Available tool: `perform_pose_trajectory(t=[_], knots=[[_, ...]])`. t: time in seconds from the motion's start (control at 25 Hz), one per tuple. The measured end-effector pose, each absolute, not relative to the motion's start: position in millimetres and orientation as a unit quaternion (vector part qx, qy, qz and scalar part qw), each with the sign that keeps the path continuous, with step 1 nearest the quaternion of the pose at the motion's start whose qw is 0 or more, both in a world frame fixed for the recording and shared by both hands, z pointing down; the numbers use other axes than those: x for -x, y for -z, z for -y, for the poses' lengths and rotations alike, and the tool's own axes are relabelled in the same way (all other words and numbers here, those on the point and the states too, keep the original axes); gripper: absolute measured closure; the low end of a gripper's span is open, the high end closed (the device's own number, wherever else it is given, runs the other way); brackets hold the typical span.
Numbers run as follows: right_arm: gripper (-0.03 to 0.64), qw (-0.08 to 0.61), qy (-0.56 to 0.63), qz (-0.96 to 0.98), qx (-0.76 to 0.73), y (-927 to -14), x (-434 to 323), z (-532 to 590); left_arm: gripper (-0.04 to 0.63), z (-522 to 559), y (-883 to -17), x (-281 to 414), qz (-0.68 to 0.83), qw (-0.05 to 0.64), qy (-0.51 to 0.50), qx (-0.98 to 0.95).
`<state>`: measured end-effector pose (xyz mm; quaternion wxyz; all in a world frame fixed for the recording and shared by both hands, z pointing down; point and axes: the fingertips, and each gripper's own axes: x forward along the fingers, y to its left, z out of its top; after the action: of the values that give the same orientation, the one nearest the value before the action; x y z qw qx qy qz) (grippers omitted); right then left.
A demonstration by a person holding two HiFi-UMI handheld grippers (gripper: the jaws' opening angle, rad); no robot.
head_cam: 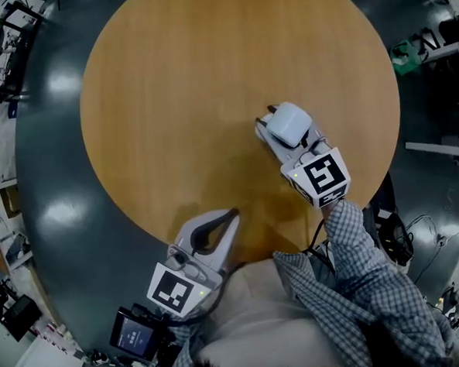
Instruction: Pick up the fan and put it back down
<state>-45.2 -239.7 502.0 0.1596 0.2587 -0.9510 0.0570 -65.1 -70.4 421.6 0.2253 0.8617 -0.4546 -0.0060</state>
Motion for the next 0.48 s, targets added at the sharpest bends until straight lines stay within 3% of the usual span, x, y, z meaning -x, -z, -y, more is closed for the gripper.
perform_pose_trajectory(t=[0.48], knots=[[0.489,0.169,-0.030,0.960,-0.223,-516.8,65.6,232.0,0.595,65.1,-432.1,72.8,0.465,0.248,0.000,-0.850]])
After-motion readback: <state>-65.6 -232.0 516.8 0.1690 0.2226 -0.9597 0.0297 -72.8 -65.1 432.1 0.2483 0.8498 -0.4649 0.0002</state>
